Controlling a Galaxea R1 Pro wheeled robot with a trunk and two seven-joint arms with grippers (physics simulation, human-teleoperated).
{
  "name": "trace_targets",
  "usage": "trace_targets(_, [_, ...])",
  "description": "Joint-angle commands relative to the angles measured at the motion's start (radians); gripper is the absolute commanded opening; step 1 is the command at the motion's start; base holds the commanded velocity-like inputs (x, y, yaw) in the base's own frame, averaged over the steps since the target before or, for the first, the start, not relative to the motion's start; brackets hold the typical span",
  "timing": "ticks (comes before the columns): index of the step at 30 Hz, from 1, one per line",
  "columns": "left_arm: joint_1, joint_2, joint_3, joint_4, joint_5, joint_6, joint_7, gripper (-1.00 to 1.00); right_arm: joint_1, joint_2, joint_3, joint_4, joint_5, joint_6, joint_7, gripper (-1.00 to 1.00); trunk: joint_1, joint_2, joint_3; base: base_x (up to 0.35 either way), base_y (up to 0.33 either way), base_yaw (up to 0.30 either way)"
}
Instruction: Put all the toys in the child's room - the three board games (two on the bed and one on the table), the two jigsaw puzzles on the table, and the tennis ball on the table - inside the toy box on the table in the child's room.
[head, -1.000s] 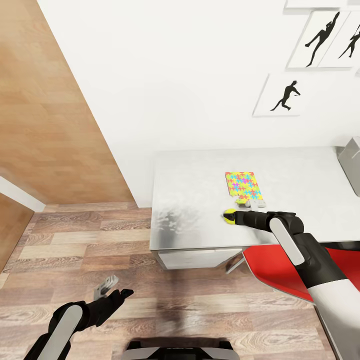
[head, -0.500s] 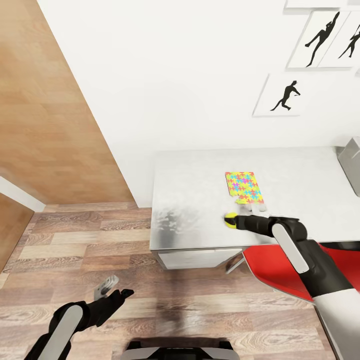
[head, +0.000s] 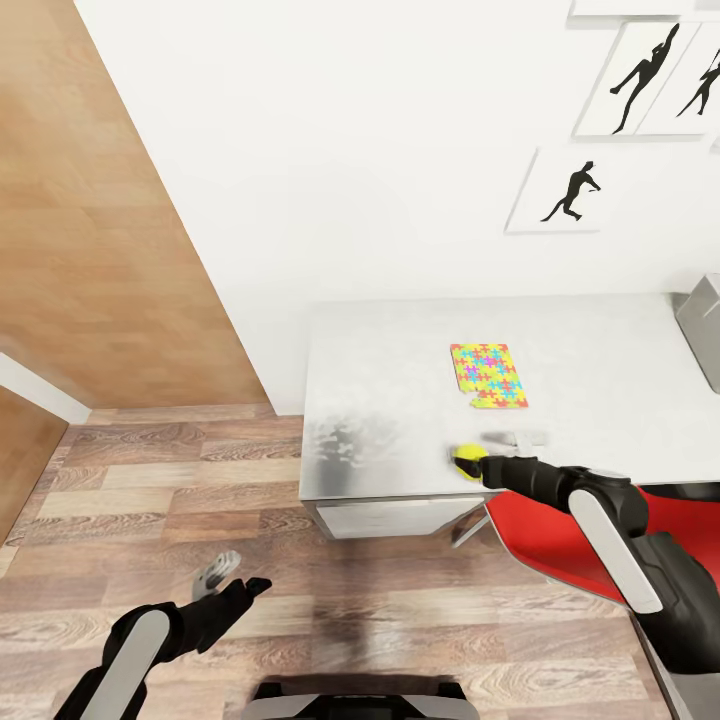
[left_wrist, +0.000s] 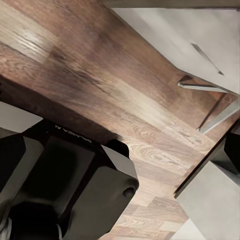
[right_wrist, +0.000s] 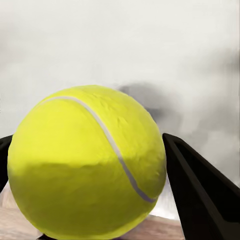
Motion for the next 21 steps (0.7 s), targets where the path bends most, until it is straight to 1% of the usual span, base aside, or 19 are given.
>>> trace_targets(1, [0.0,0.001,-0.002,-0.001,0.01,0.001,0.01,1.0,0.0,-0.001,0.0,-0.001,-0.001,0.004,0.001,-1.0,0.001,-0.002,-0.001,0.0,0.0,0.0])
trace_targets(5, [0.0,-0.005,-0.002,-0.011,0.016,-0.001,0.009,1.0,0.027,-0.041,-0.039,-0.027,-0.002,0.004,0.009,-1.0,0.001,-0.002,-0.001,0.0,0.0,0.0])
trace_targets(6, [0.0,-0.005,-0.002,-0.011,0.016,-0.001,0.009,1.0,0.027,-0.041,-0.039,-0.027,-0.002,0.004,0.009,-1.0,0.001,-0.002,-0.001,0.0,0.0,0.0])
trace_targets(9, [0.0,-0.02,-0.002,-0.025,0.016,-0.001,0.009,1.0,0.038,-0.068,-0.073,-0.035,-0.003,0.004,0.053,-1.0,0.001,-0.002,-0.001,0.0,0.0,0.0])
trace_targets(10, [0.0,-0.02,-0.002,-0.025,0.016,-0.001,0.009,1.0,0.038,-0.068,-0.073,-0.035,-0.003,0.004,0.053,-1.0,0.001,-0.002,-0.001,0.0,0.0,0.0])
trace_targets(13, [0.0,-0.033,-0.003,-0.035,0.013,-0.001,0.01,1.0,0.044,-0.085,-0.112,-0.04,-0.003,0.004,0.137,-1.0,0.001,-0.002,-0.001,0.0,0.0,0.0])
trace_targets(14, [0.0,-0.033,-0.003,-0.035,0.013,-0.001,0.01,1.0,0.044,-0.085,-0.112,-0.04,-0.003,0.004,0.137,-1.0,0.001,-0.002,-0.001,0.0,0.0,0.0])
trace_targets(17, [0.0,-0.041,-0.003,-0.04,0.011,-0.001,0.011,1.0,0.048,-0.094,-0.148,-0.042,-0.002,0.004,0.218,-1.0,0.001,-0.002,-0.001,0.0,0.0,0.0])
trace_targets(18, [0.0,-0.041,-0.003,-0.04,0.011,-0.001,0.011,1.0,0.048,-0.094,-0.148,-0.042,-0.002,0.004,0.218,-1.0,0.001,-0.002,-0.001,0.0,0.0,0.0])
trace_targets(20, [0.0,-0.044,-0.003,-0.042,0.011,-0.001,0.011,1.0,0.049,-0.097,-0.167,-0.043,-0.002,0.004,0.251,-1.0,0.001,-0.002,0.0,0.0,0.0,0.0])
trace_targets(21, [0.0,-0.044,-0.003,-0.042,0.011,-0.001,0.011,1.0,0.049,-0.097,-0.167,-0.043,-0.002,0.004,0.251,-1.0,0.001,-0.002,0.0,0.0,0.0,0.0])
